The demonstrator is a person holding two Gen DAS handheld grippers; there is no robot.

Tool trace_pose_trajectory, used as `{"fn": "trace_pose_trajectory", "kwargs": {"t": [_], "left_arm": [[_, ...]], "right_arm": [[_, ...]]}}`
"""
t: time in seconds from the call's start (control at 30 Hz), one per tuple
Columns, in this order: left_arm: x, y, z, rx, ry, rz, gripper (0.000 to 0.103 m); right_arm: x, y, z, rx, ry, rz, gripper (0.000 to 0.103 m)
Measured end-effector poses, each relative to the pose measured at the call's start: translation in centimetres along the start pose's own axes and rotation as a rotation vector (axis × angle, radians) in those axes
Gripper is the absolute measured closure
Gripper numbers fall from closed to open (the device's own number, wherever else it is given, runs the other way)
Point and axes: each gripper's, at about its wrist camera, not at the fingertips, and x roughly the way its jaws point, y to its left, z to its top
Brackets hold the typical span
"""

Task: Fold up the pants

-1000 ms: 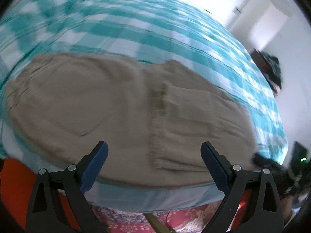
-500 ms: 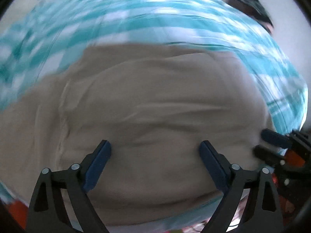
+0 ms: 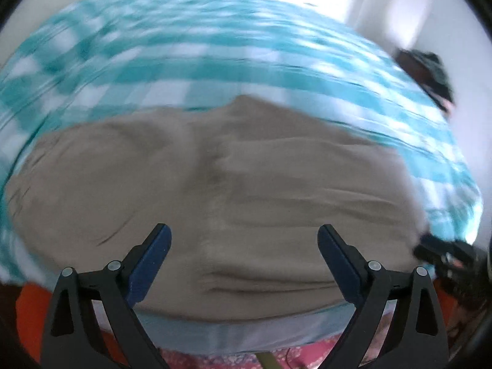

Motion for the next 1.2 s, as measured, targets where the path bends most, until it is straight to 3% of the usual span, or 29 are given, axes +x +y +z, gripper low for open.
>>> {"fn": "trace_pose_trajectory", "kwargs": {"t": [0.13,0.2,0.23,0.33,0.4,0.47,0.63,0.83,0.97,1.2], "left_arm": [[2.8,-3.0,-0.3,0.110,0.056,0.013,0.010],[4.7,-2.8,-1.4,0.098,0.135,0.008,0.015],[4.8,-2.6,-1.8,0.082,0.130,-0.003,0.015],[4.7,-2.2,-1.8,0.071,0.120,-0.013,0.015],[4.8,-2.4,-1.7,0.073,0.127,-0.009,0.014],[4.8,-2.6,-1.8,0.083,0.129,0.000,0.014],[5.0,-2.8,-2.2,0.080,0.117,0.003,0.013],[5.1,-2.9,-2.4,0.078,0.103,0.018,0.013],[5.1,-3.2,-2.6,0.096,0.096,0.034,0.013],[5.3,-3.3,-2.9,0.108,0.086,0.047,0.012]], "right_arm": [[-2.3,-0.2,3.1,0.057,-0.050,0.064,0.069],[-2.7,-0.1,5.7,0.037,-0.074,0.060,0.069],[-2.5,-0.2,6.8,0.031,-0.075,0.059,0.069],[0.9,-1.2,9.9,0.041,-0.018,0.049,0.068],[4.9,-2.3,10.6,0.070,0.073,0.030,0.068],[8.5,-3.6,10.1,0.116,0.175,0.057,0.068],[5.2,-3.2,9.5,0.136,0.079,0.089,0.068],[-1.1,-0.1,4.4,0.065,-0.061,0.087,0.058],[1.7,0.8,0.9,0.034,0.015,0.048,0.057],[2.3,0.6,0.1,0.009,-0.029,0.020,0.056]]}}
